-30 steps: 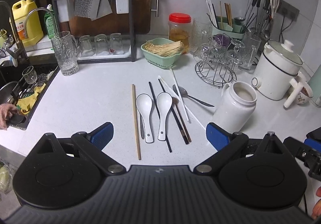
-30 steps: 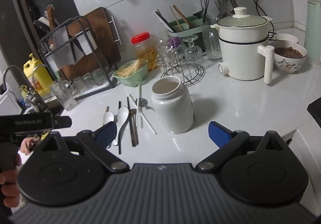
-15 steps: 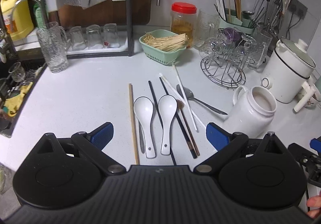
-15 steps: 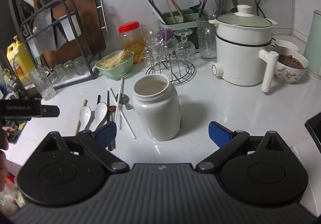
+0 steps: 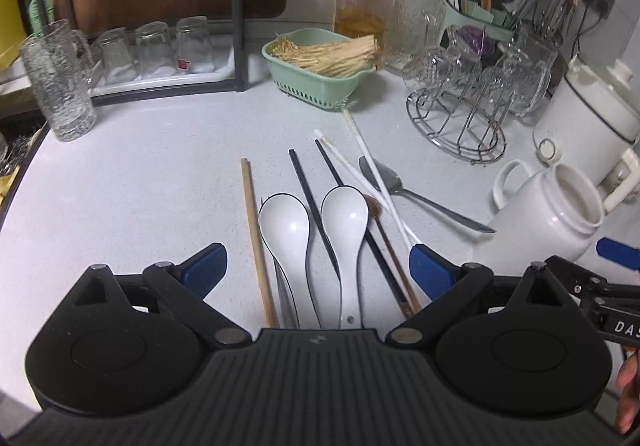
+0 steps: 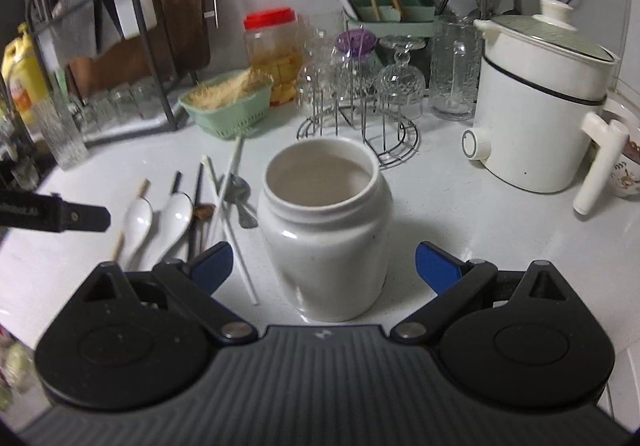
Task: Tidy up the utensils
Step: 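Move the right gripper to the white ceramic jar and grasp it, then grasp the silver metal spoon handle with the left gripper while the right gripper holds the jar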
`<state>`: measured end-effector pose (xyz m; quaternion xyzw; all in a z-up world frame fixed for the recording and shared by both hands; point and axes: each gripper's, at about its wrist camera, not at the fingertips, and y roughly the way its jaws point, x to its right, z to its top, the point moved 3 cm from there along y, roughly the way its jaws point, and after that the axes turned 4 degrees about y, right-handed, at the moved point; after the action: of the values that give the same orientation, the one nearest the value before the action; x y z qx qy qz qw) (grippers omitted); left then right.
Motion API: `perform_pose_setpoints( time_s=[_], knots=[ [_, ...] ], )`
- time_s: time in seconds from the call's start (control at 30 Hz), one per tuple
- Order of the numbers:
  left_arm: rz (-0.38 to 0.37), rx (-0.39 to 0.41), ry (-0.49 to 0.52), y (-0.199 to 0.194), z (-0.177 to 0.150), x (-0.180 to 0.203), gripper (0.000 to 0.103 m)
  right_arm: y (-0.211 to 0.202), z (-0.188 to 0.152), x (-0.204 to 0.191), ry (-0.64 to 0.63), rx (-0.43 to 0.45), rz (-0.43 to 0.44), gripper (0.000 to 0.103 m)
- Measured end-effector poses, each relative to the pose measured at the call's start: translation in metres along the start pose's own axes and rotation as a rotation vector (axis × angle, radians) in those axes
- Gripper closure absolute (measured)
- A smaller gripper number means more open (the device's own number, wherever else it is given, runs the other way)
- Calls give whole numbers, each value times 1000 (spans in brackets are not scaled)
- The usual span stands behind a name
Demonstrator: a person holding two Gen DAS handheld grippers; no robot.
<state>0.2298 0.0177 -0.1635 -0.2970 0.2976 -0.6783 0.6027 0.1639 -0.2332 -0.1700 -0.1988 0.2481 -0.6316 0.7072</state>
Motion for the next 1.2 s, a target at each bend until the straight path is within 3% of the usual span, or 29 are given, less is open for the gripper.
perform_pose_setpoints(
  time_s=[0.2, 0.4, 0.5, 0.6, 0.7, 0.97, 1.2],
  knots=[
    [2, -20, 30, 26, 5, -6, 7, 23, 9, -2, -54, -28, -59, 3],
    [14, -33, 45, 47, 5, -14, 13, 39, 11, -8, -106, -43, -42, 4],
    [23, -35, 52, 55, 6, -16, 18, 41, 17, -10, -131, -16, -30, 11],
    [-16, -34, 54, 57, 12, -13, 18, 44, 20, -11, -135, -16, -22, 12],
    [-92, -46, 10, 58, 17, -8, 18, 47, 23, -9, -125, -21, -21, 12],
    [-449, -168, -293, 77, 25, 12, 25, 44, 21, -8, -114, -22, -30, 12],
    [-625, -318, -542, 110, 27, 24, 36, 39, 17, -5, -109, -19, -33, 12]
  ],
)
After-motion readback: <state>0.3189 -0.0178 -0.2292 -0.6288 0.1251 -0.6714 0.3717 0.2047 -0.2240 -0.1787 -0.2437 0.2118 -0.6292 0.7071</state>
